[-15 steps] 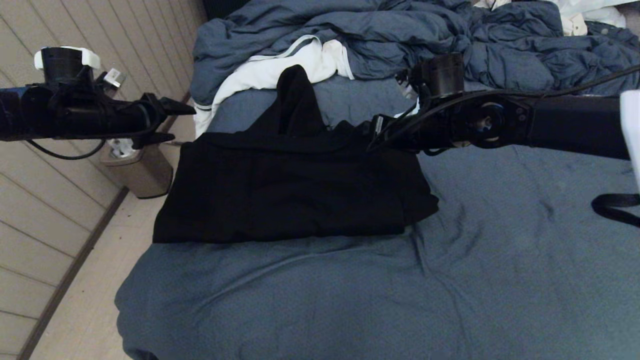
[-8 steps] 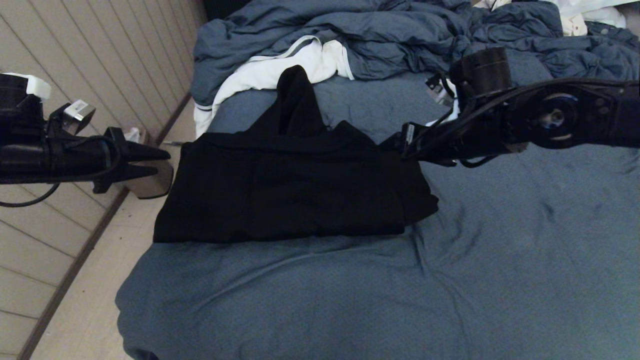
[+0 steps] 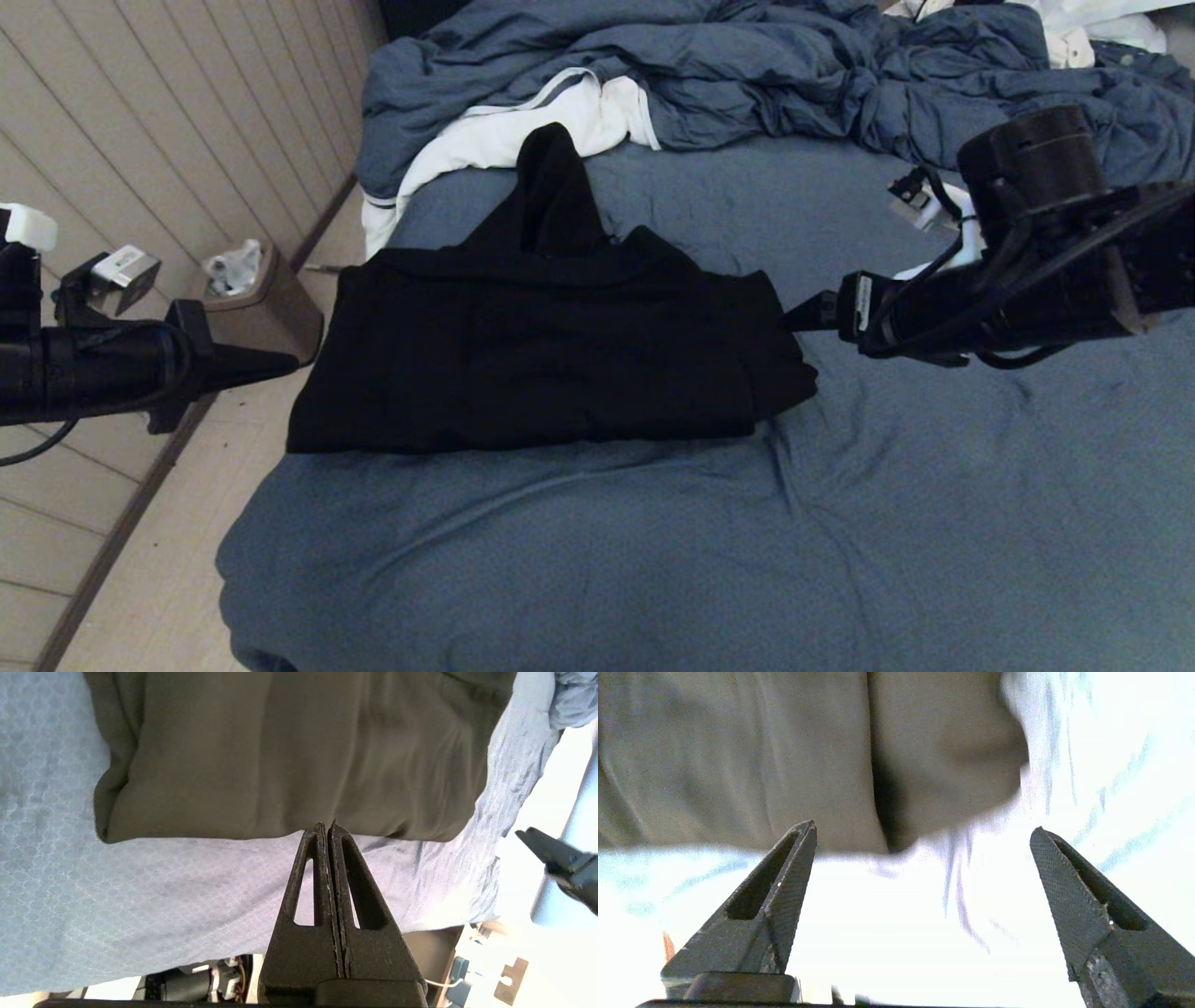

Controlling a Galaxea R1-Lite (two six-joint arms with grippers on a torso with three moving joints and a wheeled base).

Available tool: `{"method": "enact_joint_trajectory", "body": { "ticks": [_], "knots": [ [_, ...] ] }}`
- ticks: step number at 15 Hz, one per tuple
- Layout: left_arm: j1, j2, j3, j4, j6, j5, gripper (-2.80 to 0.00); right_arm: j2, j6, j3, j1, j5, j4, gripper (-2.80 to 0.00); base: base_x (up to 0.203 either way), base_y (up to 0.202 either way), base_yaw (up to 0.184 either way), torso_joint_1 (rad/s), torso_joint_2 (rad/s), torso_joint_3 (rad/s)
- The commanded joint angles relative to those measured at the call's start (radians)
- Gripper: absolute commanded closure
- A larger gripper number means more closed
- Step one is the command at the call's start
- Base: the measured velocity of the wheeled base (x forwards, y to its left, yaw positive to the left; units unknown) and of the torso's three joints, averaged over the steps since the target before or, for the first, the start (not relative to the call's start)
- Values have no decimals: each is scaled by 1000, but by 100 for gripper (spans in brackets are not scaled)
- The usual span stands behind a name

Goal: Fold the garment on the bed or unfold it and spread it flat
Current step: Fold the black sweatshirt

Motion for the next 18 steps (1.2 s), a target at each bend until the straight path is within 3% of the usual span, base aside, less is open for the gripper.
{"method": "enact_joint_trajectory", "body": {
  "ticks": [1, 4, 11, 12, 14, 17, 18],
  "knots": [
    [4, 9, 49, -49, -3, -5, 0, -35, 3, 9, -2, 0, 39, -280, 0, 0, 0, 0, 0, 0],
    [19, -10, 142, -128, -3, -14, 0, -55, -2, 17, 0, 0, 58, -280, 0, 0, 0, 0, 0, 0],
    [20, -80, 192, -137, -26, -42, 0, -73, -42, 55, 68, -1, 74, -280, 0, 0, 0, 0, 0, 0],
    [20, -83, 193, -136, -40, -48, 0, -89, -40, 57, 70, -7, 74, 0, 0, 0, 0, 0, 0, 0],
    [20, -104, 205, -137, -46, -102, 0, -146, -39, 77, 82, -6, 75, 0, 0, 0, 0, 0, 0, 0],
    [20, -74, 210, -144, -42, -110, 0, -164, -30, 158, 87, 15, 74, 0, 0, 0, 0, 0, 0, 0],
    [20, -41, 209, -152, -43, -112, 0, -169, -25, 196, 87, 56, 70, 0, 0, 0, 0, 0, 0, 0]
  ]
}}
